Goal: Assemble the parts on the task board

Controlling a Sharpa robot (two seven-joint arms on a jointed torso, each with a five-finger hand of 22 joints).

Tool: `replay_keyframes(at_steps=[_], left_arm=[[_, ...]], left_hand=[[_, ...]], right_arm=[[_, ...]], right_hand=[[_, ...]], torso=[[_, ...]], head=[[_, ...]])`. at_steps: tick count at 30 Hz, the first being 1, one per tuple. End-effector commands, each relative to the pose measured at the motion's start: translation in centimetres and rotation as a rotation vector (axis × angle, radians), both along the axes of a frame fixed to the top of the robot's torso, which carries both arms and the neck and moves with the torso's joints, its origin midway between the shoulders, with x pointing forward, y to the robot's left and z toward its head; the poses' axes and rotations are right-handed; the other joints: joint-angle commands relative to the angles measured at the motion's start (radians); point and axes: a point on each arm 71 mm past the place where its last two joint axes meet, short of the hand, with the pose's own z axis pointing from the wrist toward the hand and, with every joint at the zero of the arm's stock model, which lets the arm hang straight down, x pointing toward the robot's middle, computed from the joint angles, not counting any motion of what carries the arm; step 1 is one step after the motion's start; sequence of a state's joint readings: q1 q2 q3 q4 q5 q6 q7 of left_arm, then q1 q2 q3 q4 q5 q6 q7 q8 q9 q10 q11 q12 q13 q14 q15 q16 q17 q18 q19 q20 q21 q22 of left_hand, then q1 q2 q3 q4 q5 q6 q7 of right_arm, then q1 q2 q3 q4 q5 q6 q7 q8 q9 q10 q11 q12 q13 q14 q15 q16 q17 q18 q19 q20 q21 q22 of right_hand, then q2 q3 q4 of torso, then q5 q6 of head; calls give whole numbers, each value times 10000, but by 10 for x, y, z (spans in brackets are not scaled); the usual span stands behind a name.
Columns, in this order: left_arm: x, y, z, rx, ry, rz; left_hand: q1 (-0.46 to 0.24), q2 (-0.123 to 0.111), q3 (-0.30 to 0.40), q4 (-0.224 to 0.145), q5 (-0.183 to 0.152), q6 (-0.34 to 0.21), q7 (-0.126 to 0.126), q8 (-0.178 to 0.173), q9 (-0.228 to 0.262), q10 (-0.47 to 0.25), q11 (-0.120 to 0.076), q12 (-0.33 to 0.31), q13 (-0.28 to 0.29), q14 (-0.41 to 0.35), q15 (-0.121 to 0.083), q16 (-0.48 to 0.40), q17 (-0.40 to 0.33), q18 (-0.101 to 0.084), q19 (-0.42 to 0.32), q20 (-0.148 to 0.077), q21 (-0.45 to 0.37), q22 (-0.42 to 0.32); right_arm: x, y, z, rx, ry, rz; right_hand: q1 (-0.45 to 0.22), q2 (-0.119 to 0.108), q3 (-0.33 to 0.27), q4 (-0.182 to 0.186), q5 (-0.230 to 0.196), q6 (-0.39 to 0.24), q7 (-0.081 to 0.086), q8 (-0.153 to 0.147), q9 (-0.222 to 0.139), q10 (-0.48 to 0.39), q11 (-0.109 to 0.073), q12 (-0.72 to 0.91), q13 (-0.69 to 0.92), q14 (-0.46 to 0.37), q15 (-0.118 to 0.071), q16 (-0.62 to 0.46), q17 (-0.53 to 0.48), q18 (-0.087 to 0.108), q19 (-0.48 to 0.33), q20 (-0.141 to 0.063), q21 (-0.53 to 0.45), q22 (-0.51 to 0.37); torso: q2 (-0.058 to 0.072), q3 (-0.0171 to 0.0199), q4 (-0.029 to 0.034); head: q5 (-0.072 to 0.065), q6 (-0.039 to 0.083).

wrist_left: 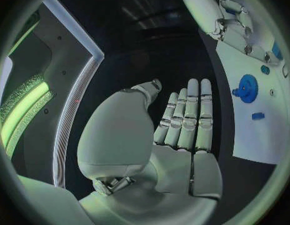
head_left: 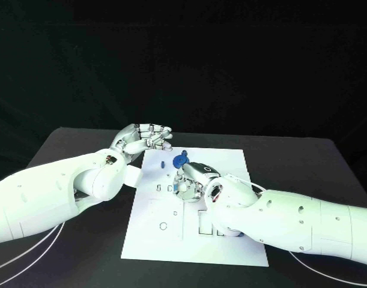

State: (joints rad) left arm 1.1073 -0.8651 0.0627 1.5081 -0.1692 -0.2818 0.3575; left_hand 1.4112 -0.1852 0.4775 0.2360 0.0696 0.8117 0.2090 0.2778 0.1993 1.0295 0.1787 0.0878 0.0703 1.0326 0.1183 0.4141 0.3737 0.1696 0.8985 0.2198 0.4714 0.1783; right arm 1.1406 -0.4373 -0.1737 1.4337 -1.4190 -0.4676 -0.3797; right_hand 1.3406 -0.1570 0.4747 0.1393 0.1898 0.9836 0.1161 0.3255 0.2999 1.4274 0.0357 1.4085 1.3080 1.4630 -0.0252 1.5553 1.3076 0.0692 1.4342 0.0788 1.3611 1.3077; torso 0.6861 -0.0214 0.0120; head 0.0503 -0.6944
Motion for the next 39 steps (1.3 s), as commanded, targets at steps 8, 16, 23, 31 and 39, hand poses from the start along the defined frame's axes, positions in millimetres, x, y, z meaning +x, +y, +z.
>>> replay_keyframes(at_steps=[8,16,23,31,39], left_arm=[[0,-3,1,-95,-42,-236],[0,-3,1,-96,-29,-256],[0,-3,1,-97,-17,-279],[0,-3,1,-103,14,-332],[0,-3,1,-102,8,-323]], left_hand=[[-61,3,-36,-5,-41,-86,365,-41,10,41,12,-37,11,-79,-8,-1,13,119,-55,-13,11,-12],[-61,3,-36,-5,-41,-86,365,-41,10,41,12,-37,11,-79,-8,-1,13,119,-55,-13,11,-12],[-58,4,-43,-2,-42,-90,364,-43,14,43,12,-44,12,-81,-8,-2,26,120,-58,-11,9,-16],[-59,3,-47,1,-43,-92,363,-45,15,43,12,-47,12,-83,-7,-2,31,120,-59,-9,9,-18],[-59,3,-47,1,-43,-92,363,-45,15,43,12,-47,12,-83,-7,-2,31,120,-59,-9,9,-18]], right_arm=[[0,1,-4,-198,24,79],[1,2,-5,-245,48,79],[1,2,-5,-223,18,66],[1,2,-4,-115,-50,78],[1,1,-3,30,-90,83]], right_hand=[[-131,-25,36,25,28,-34,-6,137,443,51,-5,30,733,994,-66,25,2255,-100,6,-26,-50,594],[-239,-135,52,27,30,-185,47,98,416,-7,36,-31,674,987,-39,14,2227,-90,-23,-14,-106,556],[-360,-302,109,9,34,-514,182,-34,334,-180,149,-206,492,976,52,-2,2183,-70,-83,52,-216,481],[-441,-439,159,-8,32,-802,308,-188,243,-381,259,-408,272,968,147,-15,2151,-50,-136,132,-313,416],[-661,-709,59,82,24,-1254,467,-436,103,-469,411,-457,210,970,282,-10,2167,-39,-162,260,-374,397]], torso=[[-3,-3,4],[-5,-13,-8],[-6,-12,-5],[-3,-4,-6],[-2,-3,-7]], head=[[-3,-1],[3,-7],[9,-12],[12,-14],[8,-2]])
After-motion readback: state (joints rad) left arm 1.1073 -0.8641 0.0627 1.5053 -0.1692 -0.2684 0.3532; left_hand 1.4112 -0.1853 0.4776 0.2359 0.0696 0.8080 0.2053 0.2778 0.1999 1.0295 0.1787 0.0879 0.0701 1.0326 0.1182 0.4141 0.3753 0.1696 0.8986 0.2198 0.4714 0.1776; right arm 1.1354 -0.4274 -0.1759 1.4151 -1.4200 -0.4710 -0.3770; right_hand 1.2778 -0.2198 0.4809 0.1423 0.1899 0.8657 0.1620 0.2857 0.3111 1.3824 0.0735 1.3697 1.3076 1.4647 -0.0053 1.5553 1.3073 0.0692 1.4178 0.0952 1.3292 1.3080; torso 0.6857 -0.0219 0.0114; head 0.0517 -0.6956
